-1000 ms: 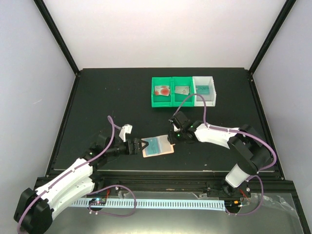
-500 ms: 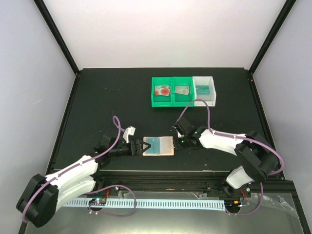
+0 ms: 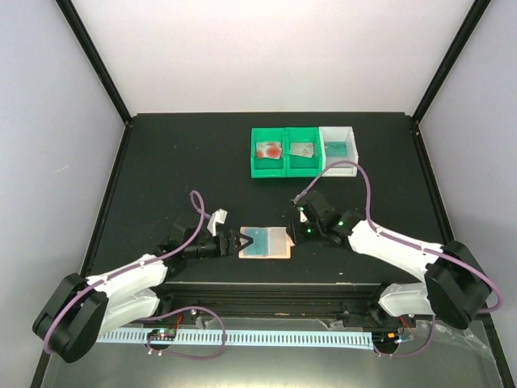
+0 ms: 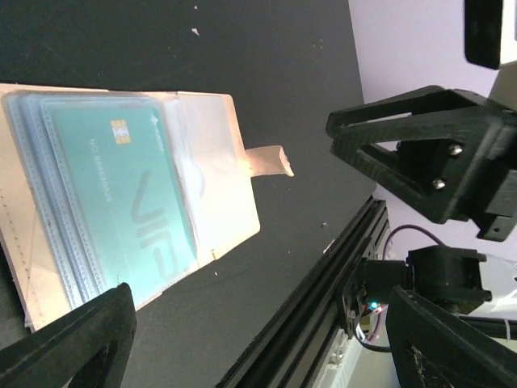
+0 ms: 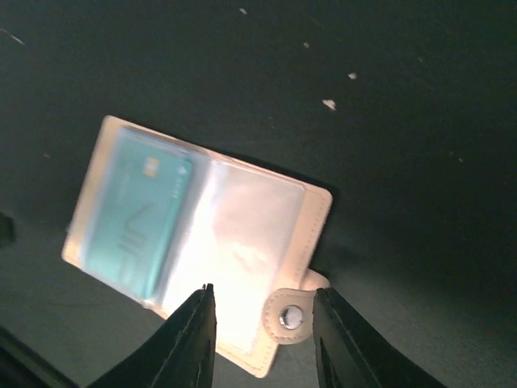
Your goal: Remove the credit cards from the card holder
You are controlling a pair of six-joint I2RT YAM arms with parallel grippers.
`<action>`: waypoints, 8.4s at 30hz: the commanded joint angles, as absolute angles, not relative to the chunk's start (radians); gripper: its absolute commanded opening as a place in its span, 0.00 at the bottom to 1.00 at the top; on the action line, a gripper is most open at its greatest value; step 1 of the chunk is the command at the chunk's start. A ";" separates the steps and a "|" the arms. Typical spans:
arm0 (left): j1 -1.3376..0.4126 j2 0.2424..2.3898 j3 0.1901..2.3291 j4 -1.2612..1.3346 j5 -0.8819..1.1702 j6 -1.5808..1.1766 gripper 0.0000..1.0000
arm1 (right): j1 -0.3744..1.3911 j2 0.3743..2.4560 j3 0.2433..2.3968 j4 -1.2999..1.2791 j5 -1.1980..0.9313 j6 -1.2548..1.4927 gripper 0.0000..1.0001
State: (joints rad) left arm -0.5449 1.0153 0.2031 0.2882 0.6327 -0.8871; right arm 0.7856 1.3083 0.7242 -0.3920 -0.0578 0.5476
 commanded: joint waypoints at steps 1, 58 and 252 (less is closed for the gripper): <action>-0.546 1.007 0.191 0.341 0.659 -0.911 0.86 | 0.795 1.264 0.722 -0.310 -0.112 0.596 0.36; -0.546 0.768 0.105 0.332 0.548 -0.987 0.88 | 1.027 1.667 0.653 0.022 -0.001 0.686 0.05; -0.651 1.153 0.324 0.201 0.509 -0.922 0.85 | 0.999 1.653 0.500 0.178 -0.101 0.794 0.01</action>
